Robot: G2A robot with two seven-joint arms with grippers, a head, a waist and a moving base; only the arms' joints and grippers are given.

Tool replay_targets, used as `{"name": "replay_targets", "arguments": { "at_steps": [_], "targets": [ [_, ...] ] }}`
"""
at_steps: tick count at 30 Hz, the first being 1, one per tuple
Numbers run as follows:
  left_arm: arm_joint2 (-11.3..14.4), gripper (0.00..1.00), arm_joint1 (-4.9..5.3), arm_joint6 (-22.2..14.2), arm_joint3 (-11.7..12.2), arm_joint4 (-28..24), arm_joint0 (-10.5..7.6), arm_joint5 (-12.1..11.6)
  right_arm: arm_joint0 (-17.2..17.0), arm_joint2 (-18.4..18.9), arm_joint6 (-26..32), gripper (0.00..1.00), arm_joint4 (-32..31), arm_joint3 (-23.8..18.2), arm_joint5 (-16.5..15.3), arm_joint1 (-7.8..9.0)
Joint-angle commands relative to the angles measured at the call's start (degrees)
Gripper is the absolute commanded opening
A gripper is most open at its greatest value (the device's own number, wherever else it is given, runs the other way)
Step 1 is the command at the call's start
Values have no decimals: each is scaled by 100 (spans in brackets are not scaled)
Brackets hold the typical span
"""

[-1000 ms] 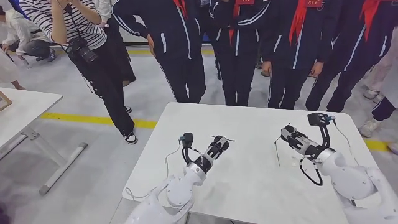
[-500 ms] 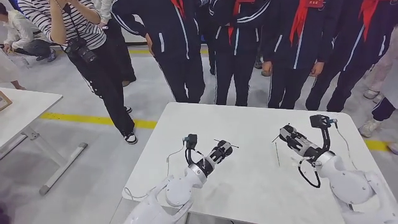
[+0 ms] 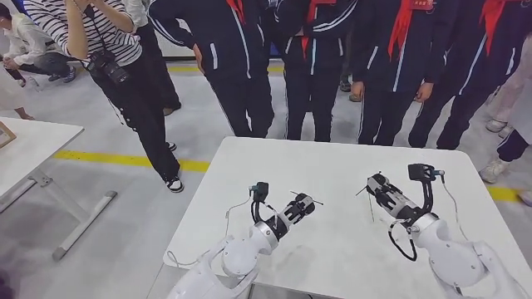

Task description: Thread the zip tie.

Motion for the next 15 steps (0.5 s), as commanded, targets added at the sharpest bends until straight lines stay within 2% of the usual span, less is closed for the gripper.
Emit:
{"name": "replay_targets", "arguments": {
  "at_steps": [1,4,6,12,15],
  "targets": [
    [2,0,-2,24,4,11,-2,-3,0,0,0,0,0,0,0,0],
    [42,0,-32,175,74,1,-57,35,-36,-6,-95,0,2,-19,-9,-8],
    [105,0,-58,227,125,-37,-106,35,-155,-38,-563,0,-202,-73,47,-28],
    [234,0,-116,354,276,-79,-202,15,-629,-466,-1869,0,-782,-382,338,-142],
    [234,0,-116,354,276,-79,-202,15,-647,-506,-1928,0,-823,-396,374,-153]
  ]
}}
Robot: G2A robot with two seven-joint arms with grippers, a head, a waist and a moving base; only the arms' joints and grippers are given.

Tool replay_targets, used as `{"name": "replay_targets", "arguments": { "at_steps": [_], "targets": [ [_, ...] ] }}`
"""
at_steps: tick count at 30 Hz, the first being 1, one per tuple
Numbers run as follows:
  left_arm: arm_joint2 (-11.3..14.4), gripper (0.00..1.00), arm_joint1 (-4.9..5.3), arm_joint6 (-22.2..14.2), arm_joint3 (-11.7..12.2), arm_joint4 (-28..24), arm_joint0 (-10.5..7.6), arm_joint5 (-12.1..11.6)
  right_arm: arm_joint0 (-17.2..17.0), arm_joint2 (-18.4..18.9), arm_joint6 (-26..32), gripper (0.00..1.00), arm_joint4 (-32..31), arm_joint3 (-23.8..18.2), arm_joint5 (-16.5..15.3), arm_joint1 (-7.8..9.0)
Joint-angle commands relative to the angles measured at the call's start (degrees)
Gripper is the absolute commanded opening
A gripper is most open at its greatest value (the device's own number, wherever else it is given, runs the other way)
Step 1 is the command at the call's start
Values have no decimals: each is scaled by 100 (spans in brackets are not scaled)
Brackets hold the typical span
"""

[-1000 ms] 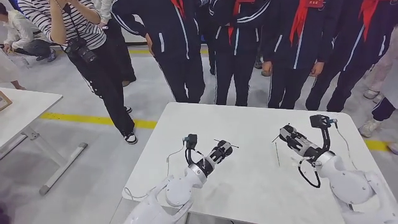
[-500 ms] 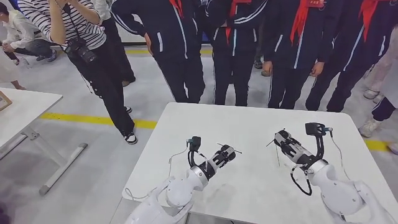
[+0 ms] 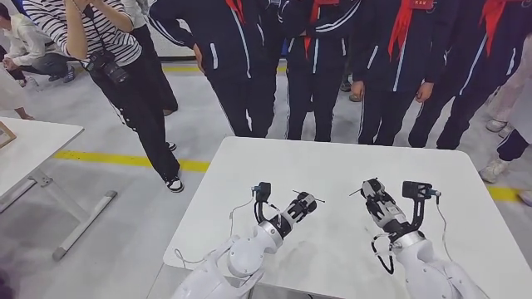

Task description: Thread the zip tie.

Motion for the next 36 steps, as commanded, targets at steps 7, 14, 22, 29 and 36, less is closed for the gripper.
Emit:
{"name": "replay_targets", "arguments": {
  "at_steps": [7,14,22,29,36],
  "targets": [
    [-1,0,1,-1,-2,0,1,1,6,7,19,0,10,5,-6,2],
    [-1,0,1,-1,-2,0,1,1,94,-11,148,0,237,188,-167,-34],
    [-1,0,1,-1,-2,0,1,1,628,-864,-186,0,-74,720,395,-302],
    [-1,0,1,-1,-2,0,1,1,697,-1001,-370,0,-88,782,543,-368],
    [-1,0,1,-1,-2,0,1,1,609,-873,-313,0,256,768,234,-371]
  ]
}}
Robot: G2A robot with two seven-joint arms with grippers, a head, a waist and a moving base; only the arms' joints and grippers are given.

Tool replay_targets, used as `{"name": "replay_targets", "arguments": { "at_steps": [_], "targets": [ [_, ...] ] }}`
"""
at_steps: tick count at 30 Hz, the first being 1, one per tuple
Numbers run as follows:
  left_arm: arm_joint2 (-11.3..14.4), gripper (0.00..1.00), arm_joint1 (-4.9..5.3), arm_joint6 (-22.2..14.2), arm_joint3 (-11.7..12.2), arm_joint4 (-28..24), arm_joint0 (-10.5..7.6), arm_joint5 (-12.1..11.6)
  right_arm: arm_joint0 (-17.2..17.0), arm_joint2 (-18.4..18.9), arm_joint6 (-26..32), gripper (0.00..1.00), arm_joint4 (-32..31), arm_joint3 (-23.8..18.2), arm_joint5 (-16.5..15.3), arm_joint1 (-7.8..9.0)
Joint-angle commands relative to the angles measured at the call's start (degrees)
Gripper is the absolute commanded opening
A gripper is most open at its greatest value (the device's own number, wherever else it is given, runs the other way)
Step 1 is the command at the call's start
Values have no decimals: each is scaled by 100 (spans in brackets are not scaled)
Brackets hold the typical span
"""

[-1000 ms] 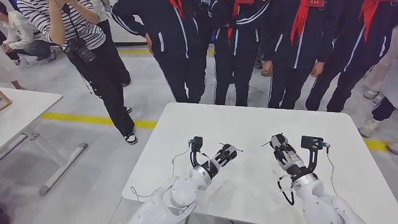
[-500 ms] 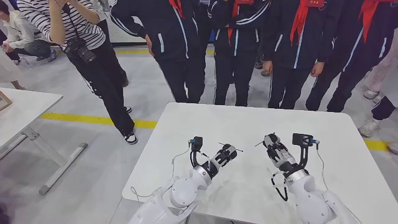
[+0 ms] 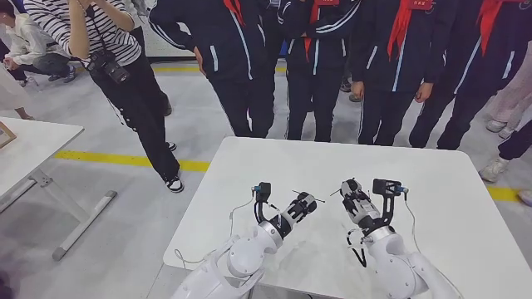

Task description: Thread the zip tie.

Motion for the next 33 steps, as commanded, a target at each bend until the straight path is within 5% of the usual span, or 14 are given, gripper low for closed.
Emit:
{"name": "replay_targets", "arguments": {
  "at_steps": [1,6,33],
  "targets": [
    [0,0,0,0,0,0,0,0,-68,143,43,0,211,9,-254,11],
    [8,0,-4,6,11,19,1,0,-227,308,161,0,306,-54,-480,24],
    [52,0,-22,-5,35,67,-25,48,-335,255,167,0,97,-100,-369,-37]
  ]
}}
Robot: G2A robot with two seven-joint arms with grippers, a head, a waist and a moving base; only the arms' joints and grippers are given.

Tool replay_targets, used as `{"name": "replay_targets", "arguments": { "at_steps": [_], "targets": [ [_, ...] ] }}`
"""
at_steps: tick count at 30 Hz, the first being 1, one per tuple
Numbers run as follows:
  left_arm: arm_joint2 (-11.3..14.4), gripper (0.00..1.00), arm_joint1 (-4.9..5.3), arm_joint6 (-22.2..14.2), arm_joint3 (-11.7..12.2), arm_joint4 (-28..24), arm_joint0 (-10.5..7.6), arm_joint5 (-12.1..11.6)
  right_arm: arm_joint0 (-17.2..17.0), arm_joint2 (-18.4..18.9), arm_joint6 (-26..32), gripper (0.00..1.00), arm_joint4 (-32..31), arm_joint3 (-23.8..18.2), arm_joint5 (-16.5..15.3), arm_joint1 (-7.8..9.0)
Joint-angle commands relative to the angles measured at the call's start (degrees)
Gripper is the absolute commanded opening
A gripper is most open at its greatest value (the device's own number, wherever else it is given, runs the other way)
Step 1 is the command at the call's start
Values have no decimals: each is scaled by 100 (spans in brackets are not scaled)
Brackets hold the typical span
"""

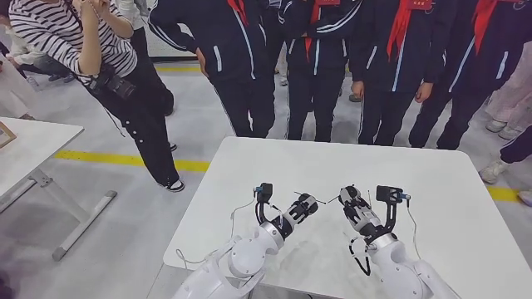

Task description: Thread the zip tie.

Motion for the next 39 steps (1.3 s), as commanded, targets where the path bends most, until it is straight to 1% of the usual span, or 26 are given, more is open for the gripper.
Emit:
{"name": "replay_targets", "arguments": {
  "at_steps": [1,7,18,26,39],
  "targets": [
    [0,0,0,0,0,0,0,0,0,0,0,0,0,0,-1,0],
    [0,0,0,0,0,0,0,0,-29,34,-36,0,60,8,-32,-30],
    [0,0,0,0,0,0,0,0,31,4,95,0,5,82,50,-109],
    [0,0,0,0,0,0,0,0,25,9,85,0,7,83,52,-110],
    [0,0,0,0,0,0,0,0,-54,67,32,0,-72,67,-5,-172]
  ]
}}
